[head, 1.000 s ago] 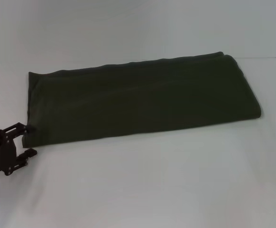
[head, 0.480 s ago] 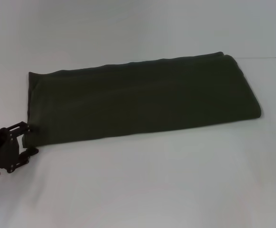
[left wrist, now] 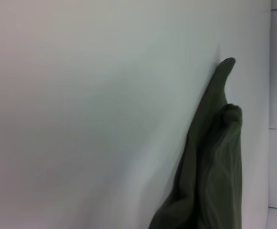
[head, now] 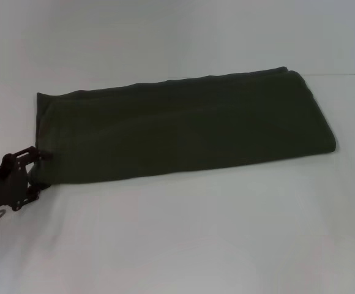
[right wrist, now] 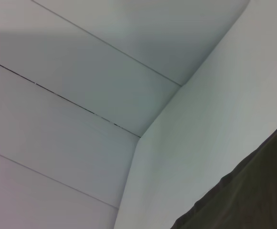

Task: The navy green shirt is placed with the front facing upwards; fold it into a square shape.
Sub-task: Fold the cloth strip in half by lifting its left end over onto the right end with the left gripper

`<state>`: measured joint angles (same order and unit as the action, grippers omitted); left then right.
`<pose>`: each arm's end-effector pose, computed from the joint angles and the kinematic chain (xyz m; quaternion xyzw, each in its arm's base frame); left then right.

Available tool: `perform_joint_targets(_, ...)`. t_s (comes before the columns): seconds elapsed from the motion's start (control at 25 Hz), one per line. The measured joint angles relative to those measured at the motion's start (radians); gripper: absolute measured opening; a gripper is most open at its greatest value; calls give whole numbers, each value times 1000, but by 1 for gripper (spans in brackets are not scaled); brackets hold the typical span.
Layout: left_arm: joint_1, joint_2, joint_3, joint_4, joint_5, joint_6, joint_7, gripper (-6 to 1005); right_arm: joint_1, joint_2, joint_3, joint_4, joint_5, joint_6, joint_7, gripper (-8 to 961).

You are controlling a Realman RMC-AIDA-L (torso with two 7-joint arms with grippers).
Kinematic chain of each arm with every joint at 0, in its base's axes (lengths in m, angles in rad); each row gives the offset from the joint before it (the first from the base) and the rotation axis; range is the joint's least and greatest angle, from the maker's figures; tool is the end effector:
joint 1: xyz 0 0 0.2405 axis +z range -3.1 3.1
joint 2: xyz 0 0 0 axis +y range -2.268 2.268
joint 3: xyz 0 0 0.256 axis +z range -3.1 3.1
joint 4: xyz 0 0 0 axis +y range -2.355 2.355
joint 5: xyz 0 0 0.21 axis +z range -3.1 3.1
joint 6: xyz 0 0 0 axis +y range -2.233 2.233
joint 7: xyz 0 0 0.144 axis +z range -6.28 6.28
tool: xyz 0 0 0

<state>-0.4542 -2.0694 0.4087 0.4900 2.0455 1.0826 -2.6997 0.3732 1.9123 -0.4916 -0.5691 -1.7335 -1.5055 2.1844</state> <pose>-0.3695 0.3310 0.0123 -0.3881 -0.8279 -0.3675 0.1701 0.3415 0.3179 0.1075 -0.6486 0.6034 0.4299 0.1744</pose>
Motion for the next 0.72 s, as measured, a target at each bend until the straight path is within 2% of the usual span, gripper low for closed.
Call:
perform_joint_targets(0.2,-19,-3,0,-2,-2,-23,14,704,0,1,1,0,0,-1,0,912)
perform_joint_targets(0.4,-38,-15,-3,-2,-7,-22,39,705,0,2,2,0,0,-3,0,911)
perform_joint_targets(0.6,-43,-23,-9,29,-56,41,86,698,1,2,3,0,1,-4,1,911)
perform_joint_targets(0.72,-24,-27,-6,55,-76,65,96,691,2,2,8,0,1,-4,1,912)
